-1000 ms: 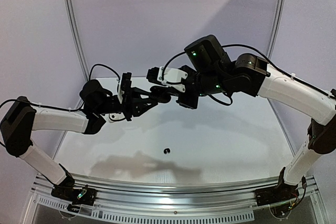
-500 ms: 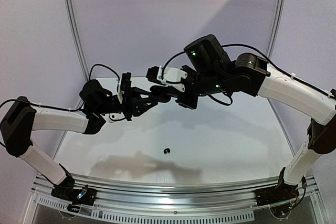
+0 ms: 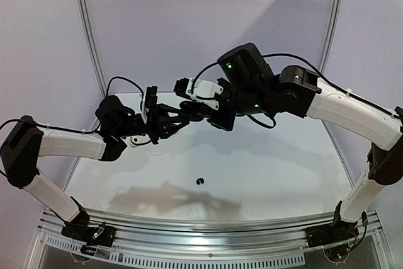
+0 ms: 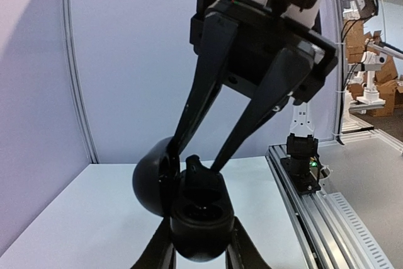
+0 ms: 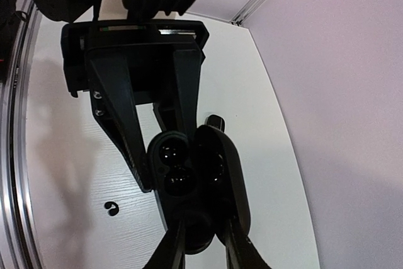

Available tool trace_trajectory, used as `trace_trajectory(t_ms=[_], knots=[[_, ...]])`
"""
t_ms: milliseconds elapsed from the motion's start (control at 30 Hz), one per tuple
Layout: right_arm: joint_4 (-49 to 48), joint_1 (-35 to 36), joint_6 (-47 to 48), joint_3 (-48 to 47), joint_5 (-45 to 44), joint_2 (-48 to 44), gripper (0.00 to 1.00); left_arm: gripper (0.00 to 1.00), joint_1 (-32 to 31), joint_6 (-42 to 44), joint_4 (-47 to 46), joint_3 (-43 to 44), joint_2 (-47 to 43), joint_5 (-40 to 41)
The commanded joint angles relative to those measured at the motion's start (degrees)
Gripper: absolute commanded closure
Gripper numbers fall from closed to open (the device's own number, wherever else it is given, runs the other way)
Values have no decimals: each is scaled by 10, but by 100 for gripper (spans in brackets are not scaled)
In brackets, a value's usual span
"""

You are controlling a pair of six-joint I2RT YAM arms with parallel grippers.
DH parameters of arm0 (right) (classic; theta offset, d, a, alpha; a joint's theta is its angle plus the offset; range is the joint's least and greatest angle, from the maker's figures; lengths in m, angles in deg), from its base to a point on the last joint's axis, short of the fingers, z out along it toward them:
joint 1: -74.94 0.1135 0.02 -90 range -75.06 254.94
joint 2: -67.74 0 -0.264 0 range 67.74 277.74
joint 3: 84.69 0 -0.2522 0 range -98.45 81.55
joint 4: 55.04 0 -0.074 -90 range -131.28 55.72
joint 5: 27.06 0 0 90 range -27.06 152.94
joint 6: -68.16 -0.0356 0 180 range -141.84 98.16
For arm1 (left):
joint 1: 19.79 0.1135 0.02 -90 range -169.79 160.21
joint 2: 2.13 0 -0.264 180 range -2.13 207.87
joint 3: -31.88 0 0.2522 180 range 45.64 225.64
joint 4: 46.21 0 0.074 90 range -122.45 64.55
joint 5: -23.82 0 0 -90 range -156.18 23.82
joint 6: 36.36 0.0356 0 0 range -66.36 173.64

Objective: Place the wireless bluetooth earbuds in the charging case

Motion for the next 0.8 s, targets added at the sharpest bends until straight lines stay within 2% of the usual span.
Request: trace_trajectory(t_ms=[0, 100, 267, 767], knots=[[5, 5, -9, 2, -2, 20, 76, 100, -1, 3, -17, 7, -13, -9], [10, 5, -10, 2, 7, 24, 77, 100, -1, 2, -16, 7, -14, -8], [14, 4, -10, 1, 14, 26, 88, 100, -2, 3, -16, 7, -14, -8], [49, 5, -18, -7, 75, 19, 98, 100, -2, 2, -16, 5, -16, 5]])
